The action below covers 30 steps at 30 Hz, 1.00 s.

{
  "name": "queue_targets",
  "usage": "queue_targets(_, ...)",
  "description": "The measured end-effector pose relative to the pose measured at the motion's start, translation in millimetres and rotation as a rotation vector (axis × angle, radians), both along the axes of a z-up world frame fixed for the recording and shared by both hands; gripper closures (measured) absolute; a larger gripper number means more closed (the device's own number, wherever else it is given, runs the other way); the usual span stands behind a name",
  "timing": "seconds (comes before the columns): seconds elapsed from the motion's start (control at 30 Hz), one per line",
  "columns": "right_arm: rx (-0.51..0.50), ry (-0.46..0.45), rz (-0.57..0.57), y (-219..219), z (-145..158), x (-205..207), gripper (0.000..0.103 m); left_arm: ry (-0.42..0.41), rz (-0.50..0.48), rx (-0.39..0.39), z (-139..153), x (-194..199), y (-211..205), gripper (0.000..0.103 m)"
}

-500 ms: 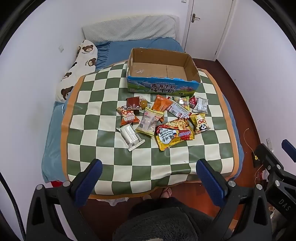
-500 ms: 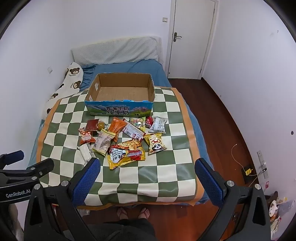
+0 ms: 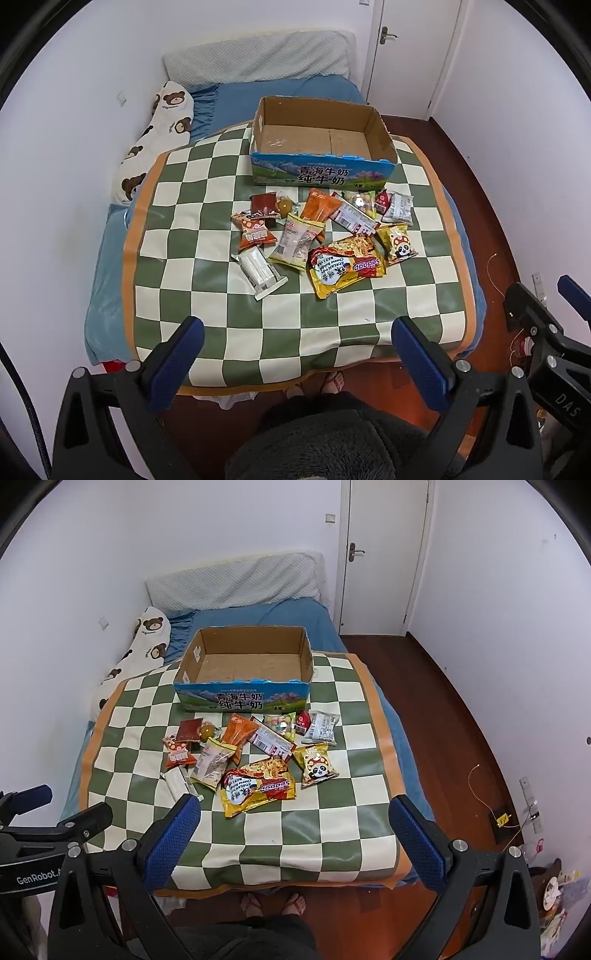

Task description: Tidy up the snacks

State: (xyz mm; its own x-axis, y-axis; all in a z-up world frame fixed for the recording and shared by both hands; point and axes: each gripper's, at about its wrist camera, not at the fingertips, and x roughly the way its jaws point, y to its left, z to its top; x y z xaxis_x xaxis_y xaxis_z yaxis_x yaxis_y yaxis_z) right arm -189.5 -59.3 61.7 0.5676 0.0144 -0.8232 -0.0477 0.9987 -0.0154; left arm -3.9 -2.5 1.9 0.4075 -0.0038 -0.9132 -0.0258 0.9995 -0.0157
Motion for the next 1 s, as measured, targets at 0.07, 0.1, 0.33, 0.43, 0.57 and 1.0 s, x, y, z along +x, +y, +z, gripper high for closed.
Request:
queue_targets(0.07,-0.002,0.002,-0.002,-2.0,-0.5,-0.3,0.0,0.0,-0.007,0.003,1.4,1.2,-0.3,0.0)
queue_targets(0.1,-0.003,0.002,-0.001,-0.4,-2.0,0.1,0.0,0.0,-0.009,0.002,2.4,0.8,-0.1,0.0)
queue_targets(0.33,-0.008,-0.008,-0.005,-1.7,4.2,-5.6,0.0,-0.012,-0.021,0.013,6.9,-2.0,-11.8,0.0)
queue_targets(0.43,-0.008,-0.01,-0.007,-2.6,5.6,-7.5,0.0,-0.018,-0.02,0.013,8.6,-3.4,-12.7,0.0)
queue_targets(0.57,-0.003,-0.01,-0.008,-5.3,6.4,-5.5,0.0,-0.016,-0.022,0.016,9.6,-2.8,-13.8,0.0)
queue_targets(1.0,0.012,-0.031,-0.013,-12.4,17.3,-13.8,0.0,-0.037,-0.007,0.021,16.1,-7.4,-12.3,0.0)
